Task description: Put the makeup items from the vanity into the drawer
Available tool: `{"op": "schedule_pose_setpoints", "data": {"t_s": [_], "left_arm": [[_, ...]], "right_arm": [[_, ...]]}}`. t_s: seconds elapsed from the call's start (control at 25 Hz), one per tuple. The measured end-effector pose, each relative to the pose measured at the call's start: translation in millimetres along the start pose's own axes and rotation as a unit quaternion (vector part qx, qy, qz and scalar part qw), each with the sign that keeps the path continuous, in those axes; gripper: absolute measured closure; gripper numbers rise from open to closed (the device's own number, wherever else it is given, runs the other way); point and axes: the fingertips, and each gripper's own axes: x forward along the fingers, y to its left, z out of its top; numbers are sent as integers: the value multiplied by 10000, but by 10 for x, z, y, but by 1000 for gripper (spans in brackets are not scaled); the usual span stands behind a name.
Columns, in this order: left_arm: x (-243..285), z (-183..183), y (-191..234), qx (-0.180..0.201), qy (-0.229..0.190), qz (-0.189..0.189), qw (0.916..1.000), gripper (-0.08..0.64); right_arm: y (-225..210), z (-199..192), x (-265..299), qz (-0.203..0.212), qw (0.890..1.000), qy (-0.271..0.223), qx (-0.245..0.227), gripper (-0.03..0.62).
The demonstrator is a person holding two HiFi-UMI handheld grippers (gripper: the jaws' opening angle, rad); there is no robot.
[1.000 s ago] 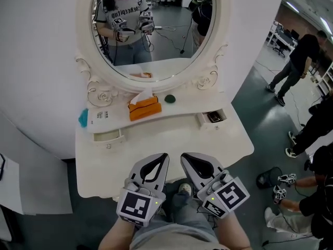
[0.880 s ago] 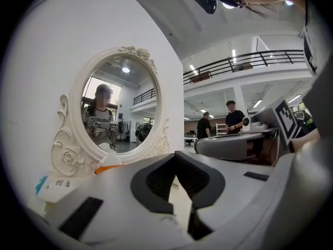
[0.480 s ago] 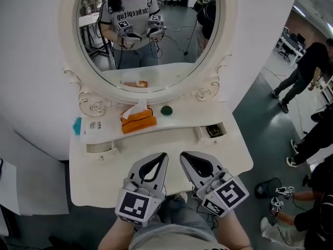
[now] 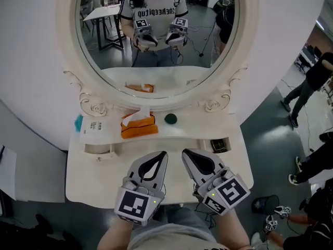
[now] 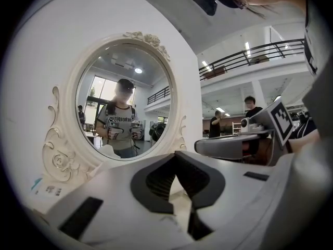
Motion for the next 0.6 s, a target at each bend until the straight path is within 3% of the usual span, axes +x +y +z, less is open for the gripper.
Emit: {"op": "schedule_pose_setpoints", "data": {"t_s": [0.24,0.36,0.6], "left_arm": [[239,37,93,81,-236,354,9991,523],[339,7,52,-71,-58,473,9988,523],[524,0,26,32,-211,767,9968,523]], "right_arm": [[-257,-11,107,307,9995,67,4,562],[-373,-39,127,460,9989,125,1,561],[-588,-99,142,739,9971,193,24,561]]}}
